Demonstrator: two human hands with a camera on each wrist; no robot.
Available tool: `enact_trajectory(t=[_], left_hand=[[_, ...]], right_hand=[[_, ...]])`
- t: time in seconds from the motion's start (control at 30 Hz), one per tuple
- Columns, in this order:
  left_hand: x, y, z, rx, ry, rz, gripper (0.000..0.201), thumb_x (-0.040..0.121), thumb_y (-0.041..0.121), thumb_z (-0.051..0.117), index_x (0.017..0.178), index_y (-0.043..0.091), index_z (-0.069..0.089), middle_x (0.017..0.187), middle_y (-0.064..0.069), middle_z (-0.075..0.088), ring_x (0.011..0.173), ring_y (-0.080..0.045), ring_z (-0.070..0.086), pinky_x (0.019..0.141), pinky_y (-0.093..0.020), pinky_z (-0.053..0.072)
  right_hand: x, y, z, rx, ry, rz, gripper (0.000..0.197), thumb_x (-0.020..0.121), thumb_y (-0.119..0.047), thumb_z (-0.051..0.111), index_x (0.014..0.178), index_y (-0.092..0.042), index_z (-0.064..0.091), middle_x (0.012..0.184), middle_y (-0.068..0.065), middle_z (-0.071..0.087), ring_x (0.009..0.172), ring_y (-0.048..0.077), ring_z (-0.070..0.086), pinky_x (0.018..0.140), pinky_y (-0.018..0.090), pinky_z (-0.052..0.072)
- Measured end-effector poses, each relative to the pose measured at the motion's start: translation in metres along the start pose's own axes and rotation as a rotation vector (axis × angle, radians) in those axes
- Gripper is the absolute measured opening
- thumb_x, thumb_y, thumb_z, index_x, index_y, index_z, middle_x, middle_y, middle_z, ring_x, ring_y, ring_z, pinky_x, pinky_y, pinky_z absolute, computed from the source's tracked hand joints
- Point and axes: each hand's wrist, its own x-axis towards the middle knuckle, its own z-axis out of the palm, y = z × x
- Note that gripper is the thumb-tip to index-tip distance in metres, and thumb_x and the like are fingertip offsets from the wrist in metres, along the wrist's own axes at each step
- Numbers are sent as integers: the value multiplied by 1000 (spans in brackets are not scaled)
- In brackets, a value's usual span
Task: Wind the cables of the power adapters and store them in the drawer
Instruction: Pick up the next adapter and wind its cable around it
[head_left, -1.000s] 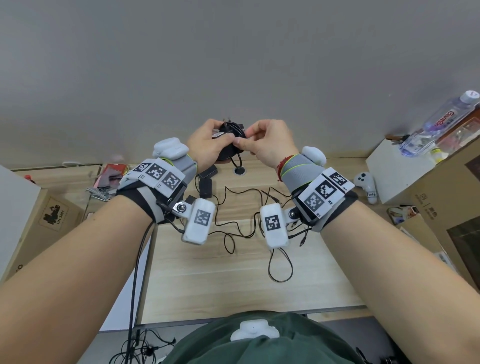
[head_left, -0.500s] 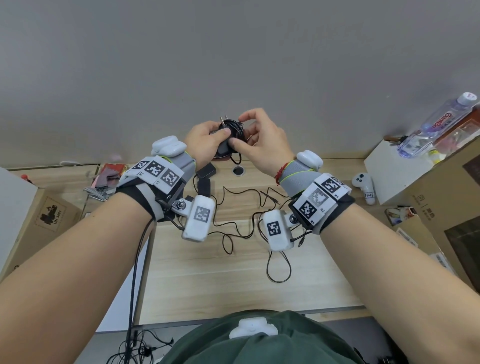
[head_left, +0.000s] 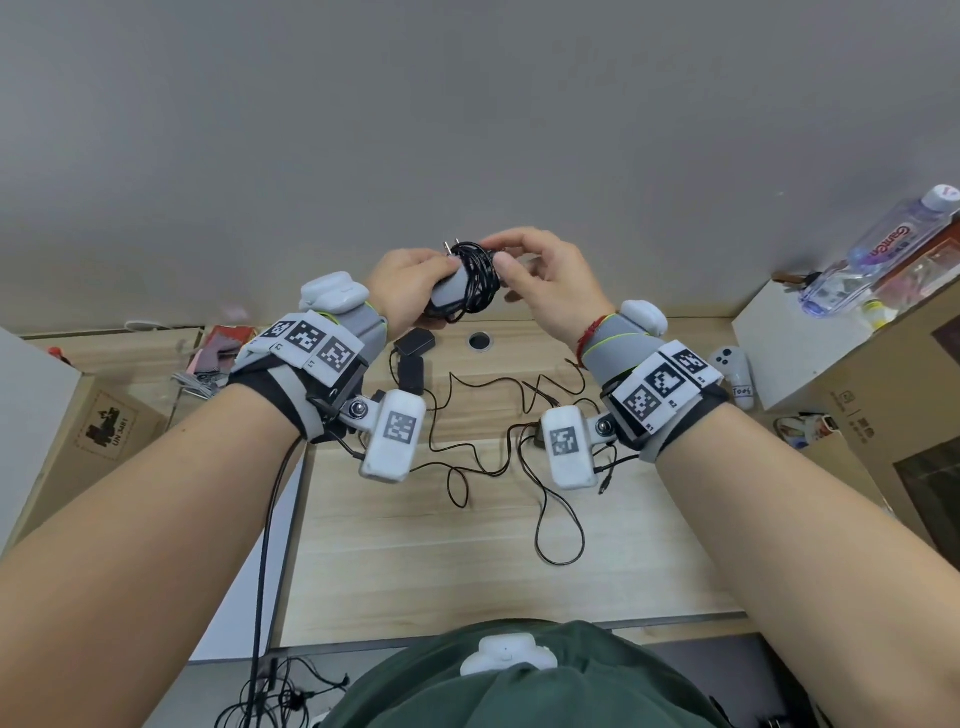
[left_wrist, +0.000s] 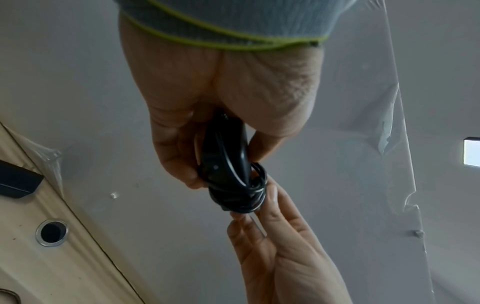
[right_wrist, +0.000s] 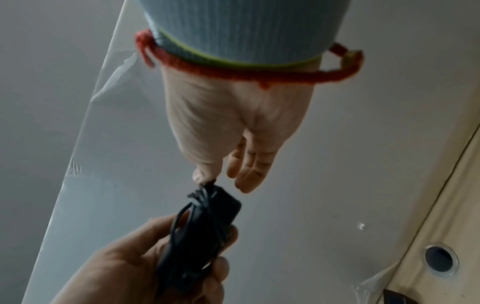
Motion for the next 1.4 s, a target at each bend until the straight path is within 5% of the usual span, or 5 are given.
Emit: enact_trajectory(t=[0.17, 0.8, 1.07, 1.23, 1.4], left_hand=[[-2, -1, -2, 34, 9, 35, 42, 96, 42, 56, 86, 4, 70, 74, -15, 62, 53, -21, 60, 55, -30, 53], [-20, -3, 5, 128, -181, 30, 40, 65, 26, 90, 89, 10, 62, 62, -1, 66, 48, -19, 58, 46, -27, 50], [-23, -2, 1, 313, -160, 63, 41, 64, 29, 90, 95, 17, 66, 76, -8, 70, 62, -27, 65, 66, -57, 57], [-28, -2, -1, 489, -219, 108, 80, 32, 78, 82, 96, 31, 72, 84, 2, 76, 77, -21, 73, 73, -37, 61], [-30, -1, -2, 616, -204, 170, 50, 46, 64, 86, 78, 29, 70, 52, 9, 57, 45, -7, 51, 42, -11, 34]], right_hand=[[-3, -2, -5, 158, -70, -14, 16, 89, -3, 66, 100, -15, 69, 99, 6, 71, 90, 17, 69, 93, 36, 55], [-2, -4, 6, 113, 129, 103, 19, 97, -7, 53, 91, -24, 53, 79, 11, 72, 67, 22, 70, 66, 39, 60], [-5, -6, 4, 158, 22, 147, 14, 91, -8, 66, 89, -17, 55, 75, 7, 72, 69, 22, 71, 71, 40, 62], [-6, -10, 5, 58, 66, 142, 20, 93, -14, 65, 85, -23, 49, 66, 9, 68, 57, 21, 66, 50, 32, 55], [-7, -6, 10, -47, 125, 152, 18, 92, -22, 65, 84, -24, 49, 63, 5, 67, 48, 14, 61, 45, 27, 48]])
